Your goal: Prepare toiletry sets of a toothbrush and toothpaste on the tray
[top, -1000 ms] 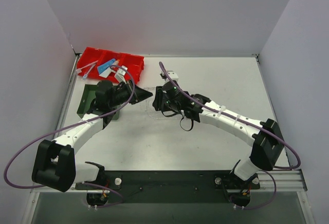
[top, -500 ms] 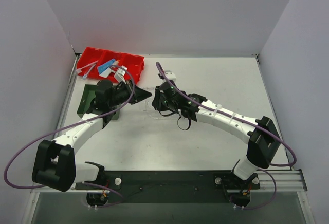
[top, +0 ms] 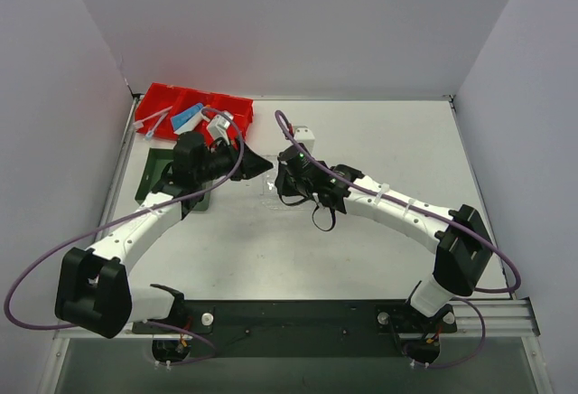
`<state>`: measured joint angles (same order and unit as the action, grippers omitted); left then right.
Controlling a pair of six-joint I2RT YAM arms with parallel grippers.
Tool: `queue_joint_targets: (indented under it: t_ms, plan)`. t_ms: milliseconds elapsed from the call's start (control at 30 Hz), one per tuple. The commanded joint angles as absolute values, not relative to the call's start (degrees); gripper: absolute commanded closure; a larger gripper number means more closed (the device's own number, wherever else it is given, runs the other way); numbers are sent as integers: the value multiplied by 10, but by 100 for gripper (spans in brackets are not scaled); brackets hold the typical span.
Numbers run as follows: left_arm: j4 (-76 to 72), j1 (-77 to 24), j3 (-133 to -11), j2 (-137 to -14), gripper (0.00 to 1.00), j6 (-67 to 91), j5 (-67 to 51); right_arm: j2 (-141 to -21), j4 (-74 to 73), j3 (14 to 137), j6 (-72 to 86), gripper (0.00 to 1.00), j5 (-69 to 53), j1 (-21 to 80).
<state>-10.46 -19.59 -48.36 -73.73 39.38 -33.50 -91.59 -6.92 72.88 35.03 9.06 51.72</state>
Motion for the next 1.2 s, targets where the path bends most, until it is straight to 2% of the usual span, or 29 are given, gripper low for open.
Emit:
queue_joint_targets:
  t_ms: [0,167,300,633,1167]
  plan:
    - [-33,-211,-533,-719,43,321,-281,-886,-91,749,369,100,133,508]
    - [18,-225,-548,-696,35,267,-230,-878,-119,747,378,100,134,495]
    - [54,-219,-558,-662,33,231,-147,-867,-131,743,381,100,137,486]
    - [39,-200,-529,-592,31,207,-41,-899,-199,772,393,100,115,462]
    - [45,-194,-530,-591,31,191,-19,-1021,-317,887,392,100,116,447]
